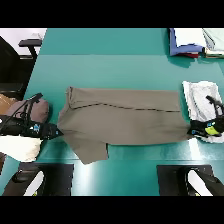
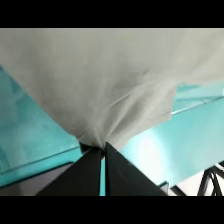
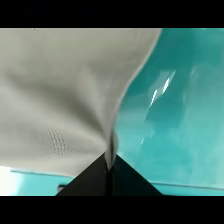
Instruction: Fold the shirts.
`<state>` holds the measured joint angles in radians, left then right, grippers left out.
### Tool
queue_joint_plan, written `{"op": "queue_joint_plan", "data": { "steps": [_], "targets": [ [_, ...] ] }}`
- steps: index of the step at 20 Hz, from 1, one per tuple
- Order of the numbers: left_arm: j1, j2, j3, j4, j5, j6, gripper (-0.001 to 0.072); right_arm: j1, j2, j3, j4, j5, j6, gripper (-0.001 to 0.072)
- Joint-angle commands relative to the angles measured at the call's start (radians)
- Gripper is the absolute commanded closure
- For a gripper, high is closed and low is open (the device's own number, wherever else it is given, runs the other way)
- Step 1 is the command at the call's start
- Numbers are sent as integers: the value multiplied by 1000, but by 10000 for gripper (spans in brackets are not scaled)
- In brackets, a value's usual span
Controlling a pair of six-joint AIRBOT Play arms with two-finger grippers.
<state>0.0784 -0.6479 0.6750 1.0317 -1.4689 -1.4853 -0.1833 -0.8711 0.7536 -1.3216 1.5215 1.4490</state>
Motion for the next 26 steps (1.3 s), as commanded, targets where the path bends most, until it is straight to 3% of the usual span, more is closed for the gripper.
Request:
{"op": "queue_joint_plan", "data": {
  "steps": [1,6,11,16,17,18,19,22,23,24,25,26],
  "targets": [
    [0,-60,73,9,89,9,684,22,-35,121,-14,-23,9,698],
    [0,-385,280,6,275,95,683,98,-314,333,-5,-129,10,698],
    [0,-742,544,-36,343,190,681,140,-565,542,-5,-162,10,698],
    [0,-922,644,-140,441,236,679,136,-750,719,85,-154,9,681],
    [0,-929,644,-151,465,236,607,129,-778,746,135,-163,7,538],
    [0,-929,644,-153,484,222,360,122,-797,767,177,-170,-6,387],
    [0,-928,647,-154,489,200,260,109,-808,784,214,-172,-31,305],
    [0,-928,700,-152,394,202,277,62,-799,790,247,-135,-93,278],
    [0,-927,715,-154,356,202,278,36,-789,777,249,-117,-95,204],
    [0,-925,723,-159,327,202,279,7,-775,750,249,-103,-97,183],
    [0,-924,723,-164,313,202,359,-19,-762,712,249,-104,-97,179],
    [0,-924,723,-174,301,204,630,-48,-754,667,249,-108,-98,179]
  ]
}}
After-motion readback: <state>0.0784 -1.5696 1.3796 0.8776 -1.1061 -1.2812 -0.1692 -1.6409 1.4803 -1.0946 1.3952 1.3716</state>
